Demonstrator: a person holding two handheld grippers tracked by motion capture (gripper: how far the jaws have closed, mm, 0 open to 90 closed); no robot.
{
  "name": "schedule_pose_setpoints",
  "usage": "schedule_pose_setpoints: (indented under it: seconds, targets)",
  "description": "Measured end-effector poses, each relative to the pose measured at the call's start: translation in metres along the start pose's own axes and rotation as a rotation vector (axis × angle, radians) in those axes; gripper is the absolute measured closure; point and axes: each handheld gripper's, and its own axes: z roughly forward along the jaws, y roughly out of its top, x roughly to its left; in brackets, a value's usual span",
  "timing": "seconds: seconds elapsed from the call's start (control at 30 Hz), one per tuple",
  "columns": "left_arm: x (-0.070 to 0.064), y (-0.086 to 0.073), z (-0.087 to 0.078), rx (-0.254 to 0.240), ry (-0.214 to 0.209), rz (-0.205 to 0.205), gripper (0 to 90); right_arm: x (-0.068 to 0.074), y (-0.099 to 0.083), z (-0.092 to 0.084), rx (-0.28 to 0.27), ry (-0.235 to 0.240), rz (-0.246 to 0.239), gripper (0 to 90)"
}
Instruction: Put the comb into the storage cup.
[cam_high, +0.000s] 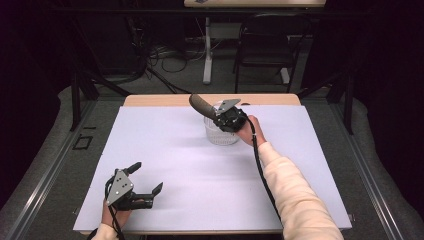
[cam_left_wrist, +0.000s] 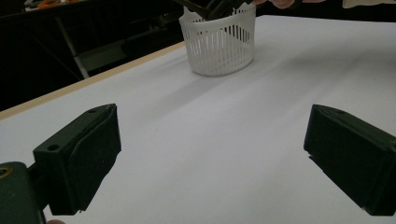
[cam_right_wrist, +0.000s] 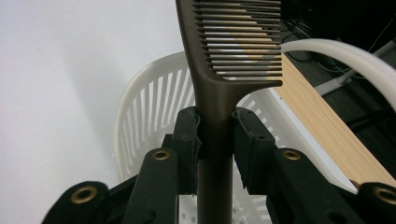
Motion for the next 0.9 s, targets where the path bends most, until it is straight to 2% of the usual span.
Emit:
schedule_pose_setpoints:
  seconds: [0.23, 0.3, 0.43, 0.57, 0.67, 0.9]
  targets:
    - [0.000, 0.000, 0.000, 0.000, -0.001, 0.001, 3.9, 0.002, -0.001, 0.005, 0.009, 0.008, 0.003, 70.8]
    - [0.000, 0.000, 0.000, -0.001, -0.002, 0.000, 3.9, 0.002, -0.001, 0.005, 0.013, 0.009, 0.009, 65.8]
    - [0.000, 0.000, 0.000, -0.001, -0.002, 0.000, 3.9, 0.001, 0.001, 0.001, 0.015, 0.004, 0.056, 47.2]
    - [0.000, 0.000, 0.000, 0.000, -0.001, 0.001, 3.9, -0.002, 0.000, -0.006, 0.014, -0.003, 0.114, 36.4]
    - [0.000, 0.000, 0.000, 0.001, -0.001, 0.001, 3.9, -0.006, -0.002, -0.013, -0.012, 0.002, 0.149, 30.7]
    - [-0.001, 0.000, 0.000, 0.001, -0.002, 0.002, 3.9, -0.008, -0.003, -0.037, -0.065, 0.015, 0.181, 17.1]
